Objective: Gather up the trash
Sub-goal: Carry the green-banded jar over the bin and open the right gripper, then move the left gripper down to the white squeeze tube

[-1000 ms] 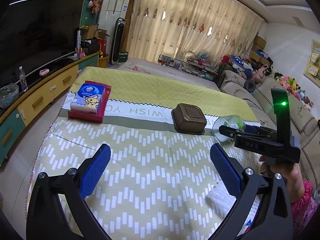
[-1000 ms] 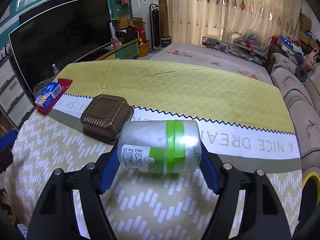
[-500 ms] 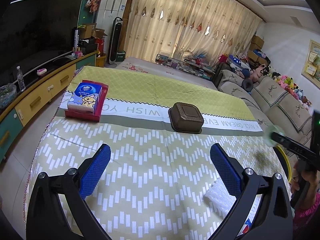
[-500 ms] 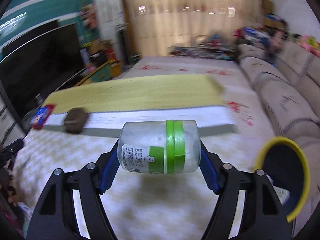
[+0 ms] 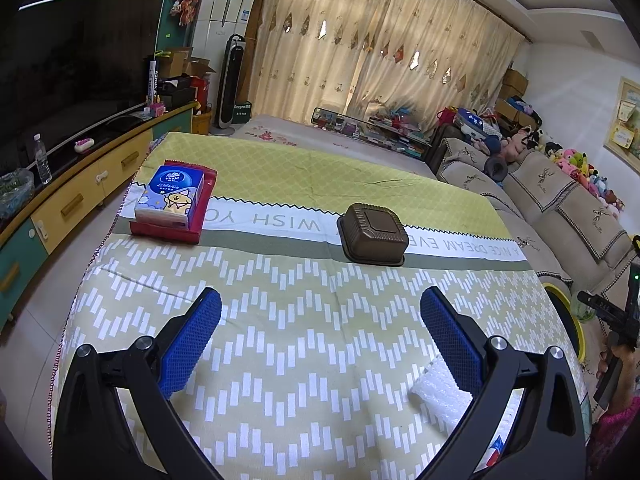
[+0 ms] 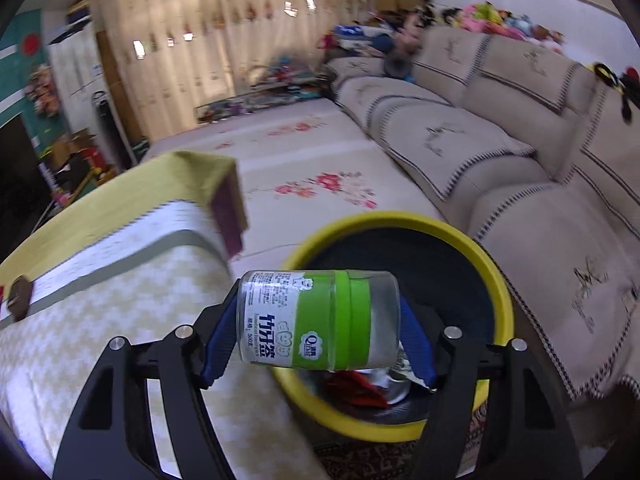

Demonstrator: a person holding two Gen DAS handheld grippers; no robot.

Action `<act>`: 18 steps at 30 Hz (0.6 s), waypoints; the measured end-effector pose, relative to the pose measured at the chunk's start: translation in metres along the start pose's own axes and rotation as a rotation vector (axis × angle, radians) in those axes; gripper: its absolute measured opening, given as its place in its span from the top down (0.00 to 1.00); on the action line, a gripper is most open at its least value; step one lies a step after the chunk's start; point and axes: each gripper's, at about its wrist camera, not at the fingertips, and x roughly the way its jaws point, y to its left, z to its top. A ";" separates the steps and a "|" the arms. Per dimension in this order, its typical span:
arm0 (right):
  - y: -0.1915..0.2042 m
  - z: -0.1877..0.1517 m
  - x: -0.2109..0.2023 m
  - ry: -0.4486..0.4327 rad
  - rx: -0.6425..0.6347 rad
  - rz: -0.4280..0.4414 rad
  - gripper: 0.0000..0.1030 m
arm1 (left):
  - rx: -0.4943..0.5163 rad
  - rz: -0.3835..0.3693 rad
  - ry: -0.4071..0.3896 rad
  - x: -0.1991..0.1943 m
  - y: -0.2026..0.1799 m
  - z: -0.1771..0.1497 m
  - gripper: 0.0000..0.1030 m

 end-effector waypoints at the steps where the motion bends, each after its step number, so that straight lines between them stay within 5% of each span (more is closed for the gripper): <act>1: -0.006 0.000 0.005 0.006 0.014 -0.015 0.35 | 0.000 0.001 0.002 0.000 0.000 0.000 0.05; 11: -0.029 0.008 0.032 0.030 0.049 -0.108 0.32 | 0.009 0.002 0.006 0.001 -0.001 0.000 0.05; 18: -0.008 0.006 -0.013 -0.082 0.043 -0.076 0.28 | 0.012 -0.001 0.002 -0.001 -0.003 -0.001 0.05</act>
